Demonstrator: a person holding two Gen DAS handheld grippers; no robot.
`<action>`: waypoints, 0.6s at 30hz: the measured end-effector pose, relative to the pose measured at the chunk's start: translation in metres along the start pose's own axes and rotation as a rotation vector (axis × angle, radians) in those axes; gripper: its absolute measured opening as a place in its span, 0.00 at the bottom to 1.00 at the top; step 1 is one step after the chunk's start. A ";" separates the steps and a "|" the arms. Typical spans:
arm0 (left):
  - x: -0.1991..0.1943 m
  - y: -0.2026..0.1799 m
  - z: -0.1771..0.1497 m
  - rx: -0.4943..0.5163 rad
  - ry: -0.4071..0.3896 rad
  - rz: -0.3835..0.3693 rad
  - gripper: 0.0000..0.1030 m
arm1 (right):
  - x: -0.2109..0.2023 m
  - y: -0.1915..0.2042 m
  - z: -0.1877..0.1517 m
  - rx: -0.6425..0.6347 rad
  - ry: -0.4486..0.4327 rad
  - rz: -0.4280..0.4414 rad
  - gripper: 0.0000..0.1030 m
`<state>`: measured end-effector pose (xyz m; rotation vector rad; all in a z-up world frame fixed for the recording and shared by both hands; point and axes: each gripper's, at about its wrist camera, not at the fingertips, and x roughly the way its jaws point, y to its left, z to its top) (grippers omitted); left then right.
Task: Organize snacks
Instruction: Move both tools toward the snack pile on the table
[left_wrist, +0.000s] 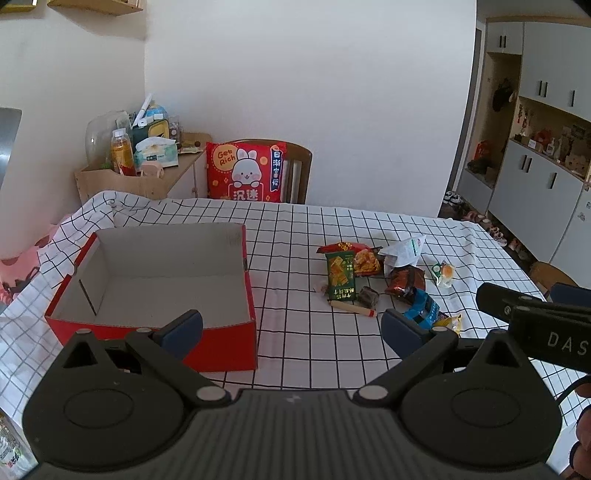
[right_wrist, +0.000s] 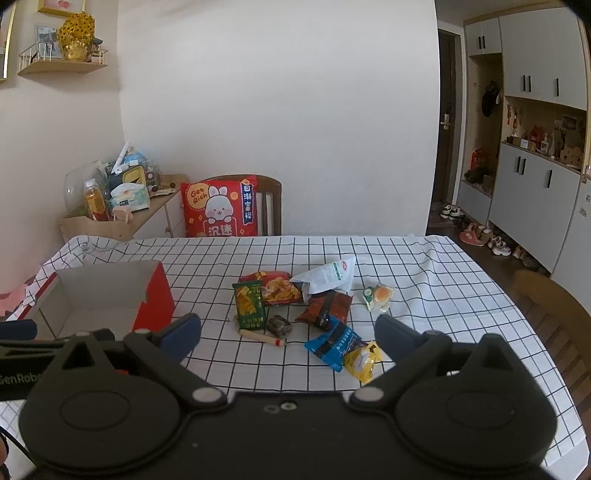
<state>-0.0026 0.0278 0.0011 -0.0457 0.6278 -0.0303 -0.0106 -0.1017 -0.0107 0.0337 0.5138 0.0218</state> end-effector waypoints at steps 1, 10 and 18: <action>0.000 0.000 0.000 0.002 -0.001 -0.001 1.00 | 0.000 0.000 0.000 0.000 0.001 -0.001 0.98; -0.001 0.000 0.008 0.034 -0.003 0.032 1.00 | -0.006 0.004 0.003 0.008 -0.018 -0.019 0.98; -0.004 -0.002 0.016 0.030 0.017 0.016 1.00 | -0.011 0.004 0.009 0.008 -0.038 -0.039 0.97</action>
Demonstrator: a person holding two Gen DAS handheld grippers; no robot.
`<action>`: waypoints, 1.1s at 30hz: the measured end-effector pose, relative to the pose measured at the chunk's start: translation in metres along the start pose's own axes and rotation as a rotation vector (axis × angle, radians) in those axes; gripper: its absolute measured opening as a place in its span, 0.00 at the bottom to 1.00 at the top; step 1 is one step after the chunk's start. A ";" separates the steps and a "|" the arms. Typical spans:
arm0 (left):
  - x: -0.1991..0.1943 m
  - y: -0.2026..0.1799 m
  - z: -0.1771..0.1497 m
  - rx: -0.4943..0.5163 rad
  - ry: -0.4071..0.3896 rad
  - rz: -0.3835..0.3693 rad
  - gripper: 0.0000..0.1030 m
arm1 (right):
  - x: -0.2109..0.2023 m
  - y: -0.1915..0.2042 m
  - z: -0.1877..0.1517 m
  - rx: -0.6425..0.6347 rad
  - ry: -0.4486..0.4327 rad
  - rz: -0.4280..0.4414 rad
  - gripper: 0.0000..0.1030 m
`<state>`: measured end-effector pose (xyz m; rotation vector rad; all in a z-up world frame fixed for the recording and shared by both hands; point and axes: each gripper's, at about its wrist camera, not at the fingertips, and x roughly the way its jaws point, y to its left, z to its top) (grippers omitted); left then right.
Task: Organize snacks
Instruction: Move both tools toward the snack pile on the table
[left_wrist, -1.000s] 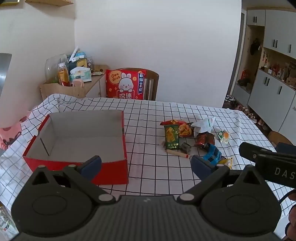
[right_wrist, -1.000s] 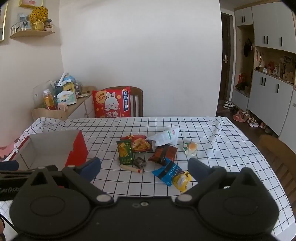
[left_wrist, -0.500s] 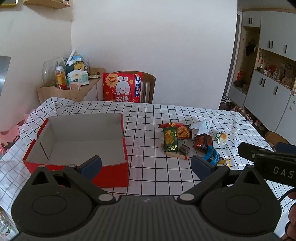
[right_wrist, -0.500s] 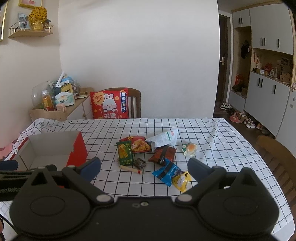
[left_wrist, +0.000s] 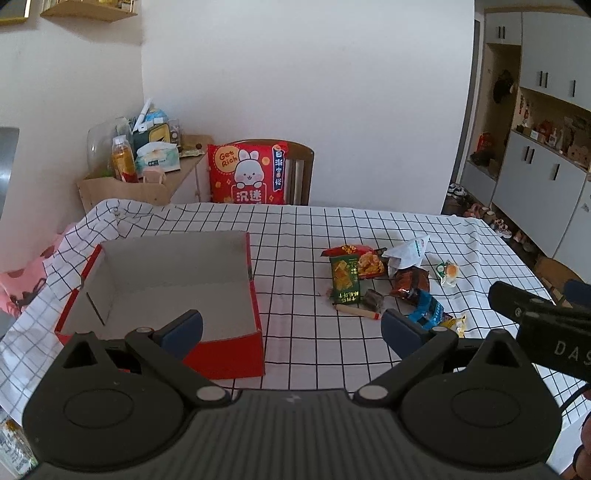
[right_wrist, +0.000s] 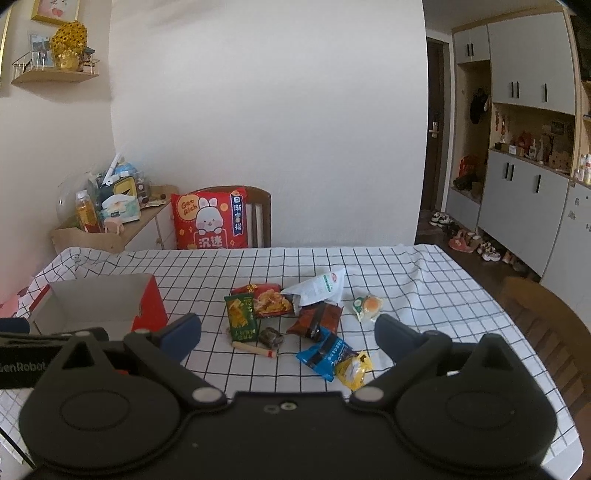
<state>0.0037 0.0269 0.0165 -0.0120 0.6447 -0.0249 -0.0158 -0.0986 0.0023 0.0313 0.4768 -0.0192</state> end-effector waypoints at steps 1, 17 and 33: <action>-0.001 0.000 0.001 -0.001 0.000 -0.004 1.00 | 0.000 0.001 0.001 -0.005 -0.003 -0.001 0.97; -0.009 -0.004 0.008 -0.021 0.002 -0.058 1.00 | -0.003 -0.005 0.006 0.028 -0.001 -0.013 0.96; -0.005 -0.005 0.005 -0.022 0.018 -0.064 1.00 | 0.000 0.000 0.005 0.043 0.019 -0.023 0.96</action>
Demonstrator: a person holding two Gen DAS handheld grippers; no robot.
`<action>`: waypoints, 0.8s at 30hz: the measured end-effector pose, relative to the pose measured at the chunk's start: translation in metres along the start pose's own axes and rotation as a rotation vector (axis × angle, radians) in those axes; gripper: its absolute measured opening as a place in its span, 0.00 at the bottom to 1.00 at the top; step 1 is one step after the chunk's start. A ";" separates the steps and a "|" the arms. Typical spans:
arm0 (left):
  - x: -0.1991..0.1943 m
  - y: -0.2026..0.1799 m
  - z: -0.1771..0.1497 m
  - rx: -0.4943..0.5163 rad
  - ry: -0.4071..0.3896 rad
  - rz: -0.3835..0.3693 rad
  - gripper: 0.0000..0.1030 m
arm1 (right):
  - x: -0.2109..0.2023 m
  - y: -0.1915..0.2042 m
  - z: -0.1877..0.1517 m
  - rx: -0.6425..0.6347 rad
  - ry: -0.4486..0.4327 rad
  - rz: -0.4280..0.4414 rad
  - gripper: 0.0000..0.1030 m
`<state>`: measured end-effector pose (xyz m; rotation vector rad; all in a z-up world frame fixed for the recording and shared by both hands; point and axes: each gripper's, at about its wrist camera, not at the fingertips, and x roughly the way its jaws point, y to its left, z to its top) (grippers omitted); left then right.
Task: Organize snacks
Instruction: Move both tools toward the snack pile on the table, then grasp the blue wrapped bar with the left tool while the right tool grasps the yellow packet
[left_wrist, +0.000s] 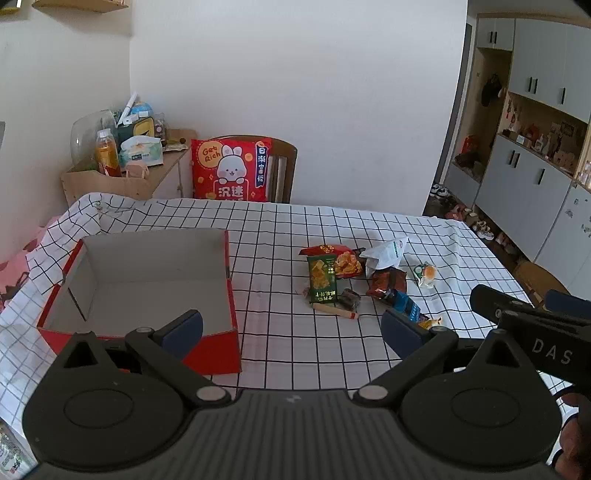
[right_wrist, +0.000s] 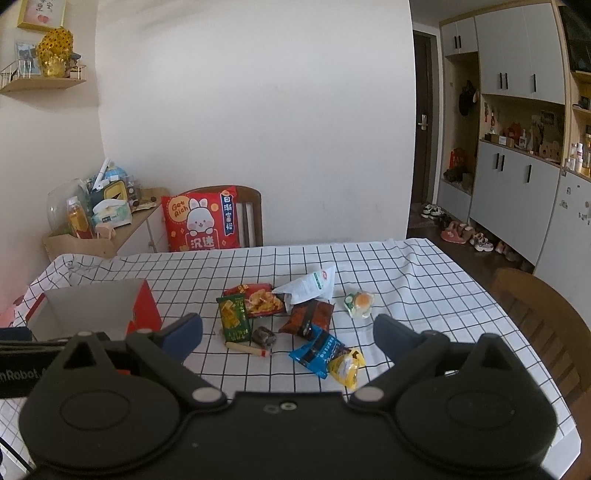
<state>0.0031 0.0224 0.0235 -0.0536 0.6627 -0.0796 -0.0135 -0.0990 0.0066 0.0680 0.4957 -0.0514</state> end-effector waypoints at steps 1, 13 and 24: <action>0.000 0.000 0.000 -0.001 0.000 -0.002 1.00 | 0.000 0.000 0.000 0.000 0.000 -0.001 0.96; 0.023 -0.019 0.004 0.019 0.022 -0.014 1.00 | 0.014 -0.017 -0.005 0.026 0.035 -0.019 0.96; 0.077 -0.059 0.016 0.053 0.043 0.031 1.00 | 0.066 -0.058 -0.004 0.034 0.143 0.033 0.96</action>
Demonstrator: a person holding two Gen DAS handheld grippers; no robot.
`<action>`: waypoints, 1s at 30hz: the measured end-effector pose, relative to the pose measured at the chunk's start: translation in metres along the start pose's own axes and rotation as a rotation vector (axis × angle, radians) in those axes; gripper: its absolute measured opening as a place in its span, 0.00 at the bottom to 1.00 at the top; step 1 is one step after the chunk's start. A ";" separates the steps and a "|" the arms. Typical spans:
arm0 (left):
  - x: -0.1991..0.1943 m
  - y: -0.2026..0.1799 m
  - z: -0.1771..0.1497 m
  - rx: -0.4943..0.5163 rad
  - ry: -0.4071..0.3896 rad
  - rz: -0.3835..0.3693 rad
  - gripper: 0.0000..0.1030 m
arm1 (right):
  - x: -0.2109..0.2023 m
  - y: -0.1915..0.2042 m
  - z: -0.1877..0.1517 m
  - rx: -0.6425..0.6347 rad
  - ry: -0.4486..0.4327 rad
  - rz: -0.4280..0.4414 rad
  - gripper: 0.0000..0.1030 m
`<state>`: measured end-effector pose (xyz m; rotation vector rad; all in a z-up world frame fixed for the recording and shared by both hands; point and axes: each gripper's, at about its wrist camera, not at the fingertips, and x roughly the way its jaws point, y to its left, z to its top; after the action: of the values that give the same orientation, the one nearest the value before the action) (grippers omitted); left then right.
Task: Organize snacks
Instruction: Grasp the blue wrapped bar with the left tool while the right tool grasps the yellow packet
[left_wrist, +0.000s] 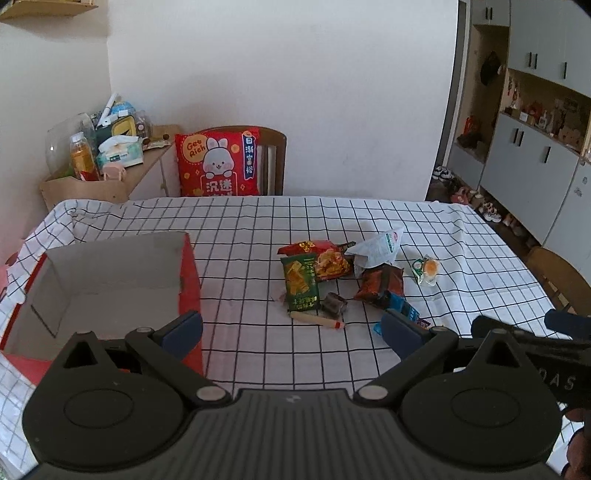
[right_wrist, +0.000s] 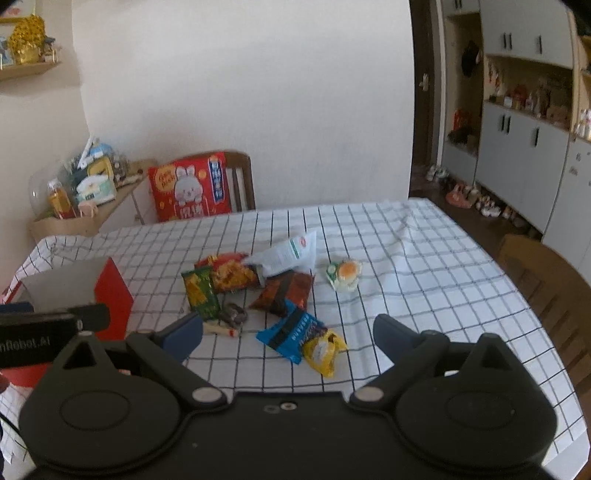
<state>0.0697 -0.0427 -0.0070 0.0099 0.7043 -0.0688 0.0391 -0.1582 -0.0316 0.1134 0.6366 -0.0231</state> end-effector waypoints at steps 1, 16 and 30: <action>0.007 -0.004 0.001 0.003 0.006 0.002 1.00 | 0.005 -0.003 0.000 -0.003 0.012 0.003 0.96; 0.103 -0.065 0.014 0.109 0.047 -0.063 1.00 | 0.097 -0.050 -0.007 -0.066 0.165 0.002 0.84; 0.201 -0.115 -0.004 0.231 0.255 -0.181 0.95 | 0.155 -0.059 -0.025 -0.094 0.291 0.089 0.67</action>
<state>0.2129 -0.1689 -0.1385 0.1785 0.9480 -0.3267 0.1458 -0.2122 -0.1501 0.0542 0.9215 0.1113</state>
